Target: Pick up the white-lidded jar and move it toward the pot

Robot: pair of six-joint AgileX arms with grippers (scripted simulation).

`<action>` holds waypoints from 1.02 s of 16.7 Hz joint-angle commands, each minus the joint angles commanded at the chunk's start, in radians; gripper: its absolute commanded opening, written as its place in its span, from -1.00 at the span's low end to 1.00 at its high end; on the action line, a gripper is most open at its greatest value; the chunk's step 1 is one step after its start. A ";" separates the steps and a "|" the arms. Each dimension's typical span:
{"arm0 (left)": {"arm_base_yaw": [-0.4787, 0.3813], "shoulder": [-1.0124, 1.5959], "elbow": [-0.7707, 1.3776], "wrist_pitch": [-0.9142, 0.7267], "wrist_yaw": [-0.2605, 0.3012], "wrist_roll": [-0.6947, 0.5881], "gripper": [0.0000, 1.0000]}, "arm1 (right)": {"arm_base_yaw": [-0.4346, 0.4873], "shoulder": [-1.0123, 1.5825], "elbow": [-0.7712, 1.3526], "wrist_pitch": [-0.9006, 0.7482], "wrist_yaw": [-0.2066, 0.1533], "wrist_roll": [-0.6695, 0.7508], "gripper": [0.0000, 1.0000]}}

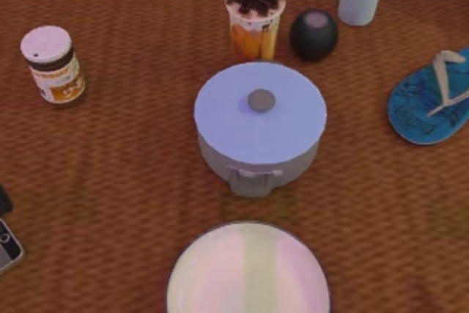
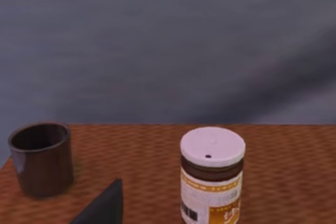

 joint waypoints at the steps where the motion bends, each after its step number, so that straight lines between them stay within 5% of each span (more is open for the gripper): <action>1: 0.001 0.050 0.058 -0.027 0.000 0.006 1.00 | 0.000 0.000 0.000 0.000 0.000 0.000 1.00; 17: -0.002 1.518 1.440 -0.872 0.018 0.159 1.00 | 0.000 0.000 0.000 0.000 0.000 0.000 1.00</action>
